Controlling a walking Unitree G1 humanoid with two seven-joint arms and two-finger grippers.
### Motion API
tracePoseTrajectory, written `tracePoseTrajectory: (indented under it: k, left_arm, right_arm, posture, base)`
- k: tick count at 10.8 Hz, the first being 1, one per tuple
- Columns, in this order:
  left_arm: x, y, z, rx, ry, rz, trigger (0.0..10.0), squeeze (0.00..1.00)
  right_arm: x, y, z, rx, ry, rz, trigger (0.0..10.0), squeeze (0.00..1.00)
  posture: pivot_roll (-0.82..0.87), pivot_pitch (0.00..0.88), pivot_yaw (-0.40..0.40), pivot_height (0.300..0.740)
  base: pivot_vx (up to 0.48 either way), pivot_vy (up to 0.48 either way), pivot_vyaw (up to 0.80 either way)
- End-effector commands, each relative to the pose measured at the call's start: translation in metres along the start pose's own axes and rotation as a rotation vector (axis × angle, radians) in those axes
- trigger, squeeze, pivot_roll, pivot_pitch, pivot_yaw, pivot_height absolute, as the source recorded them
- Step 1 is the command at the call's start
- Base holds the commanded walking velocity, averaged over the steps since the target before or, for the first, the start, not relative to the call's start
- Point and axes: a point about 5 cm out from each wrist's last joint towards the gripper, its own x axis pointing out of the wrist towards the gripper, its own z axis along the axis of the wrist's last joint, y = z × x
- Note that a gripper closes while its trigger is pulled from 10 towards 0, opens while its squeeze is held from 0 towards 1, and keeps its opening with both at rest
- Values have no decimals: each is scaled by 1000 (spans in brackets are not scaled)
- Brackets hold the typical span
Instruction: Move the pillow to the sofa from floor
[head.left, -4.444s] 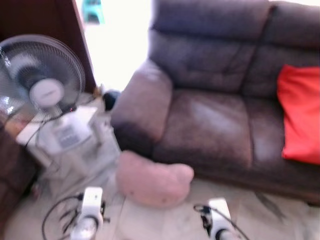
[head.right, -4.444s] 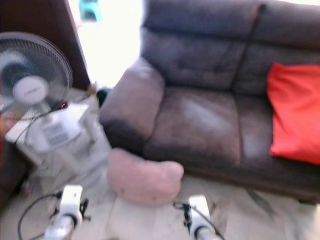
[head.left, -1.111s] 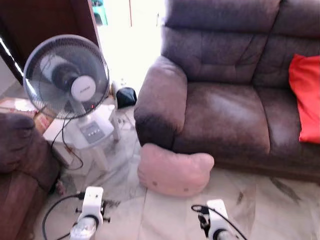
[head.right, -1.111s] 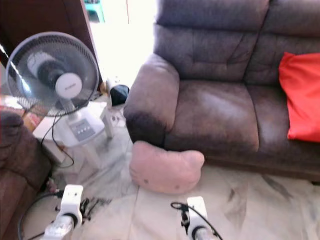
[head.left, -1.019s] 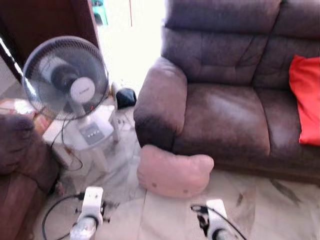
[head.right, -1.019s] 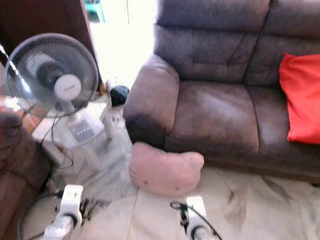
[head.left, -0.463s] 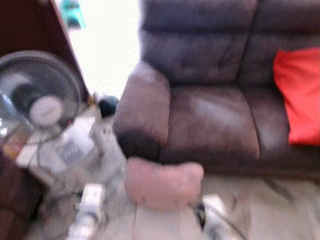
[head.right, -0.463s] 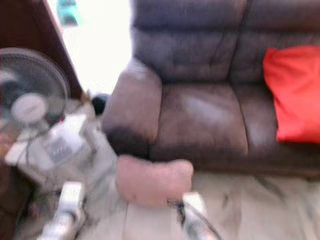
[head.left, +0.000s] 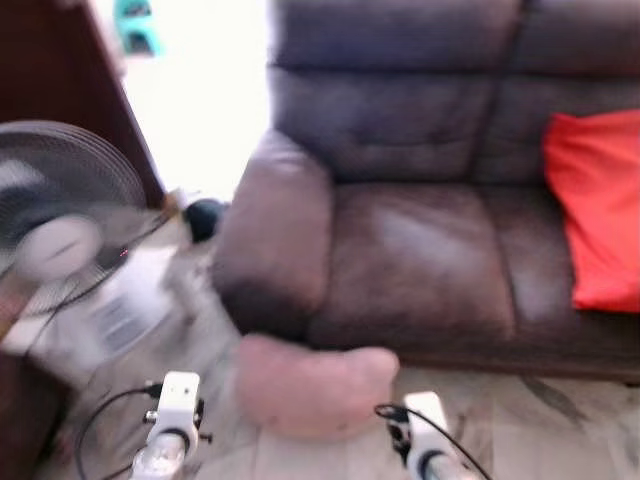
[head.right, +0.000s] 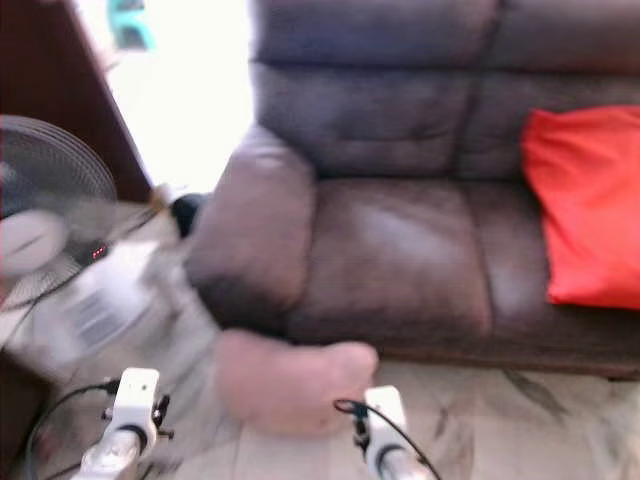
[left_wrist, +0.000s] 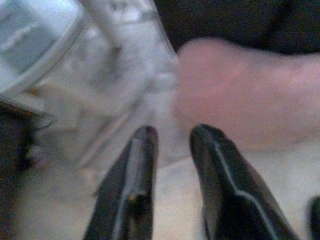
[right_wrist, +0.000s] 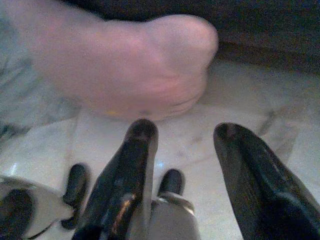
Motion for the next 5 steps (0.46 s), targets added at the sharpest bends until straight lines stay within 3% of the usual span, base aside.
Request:
tracePoseTrajectory:
  k: [1,5]
  left_arm:
    - [-3,2,-8,12,35,1,10000,0]
    - [-3,2,-10,12,40,2,10000,0]
  right_arm:
    - [0,0,-1,5,5,-1,10000,0]
    - [0,1,-2,-13,8,3,10000,0]
  posture:
    - [169,163,2,740]
    - [168,165,1,740]
  base:
    - [326,0,0]
    - [323,0,0]
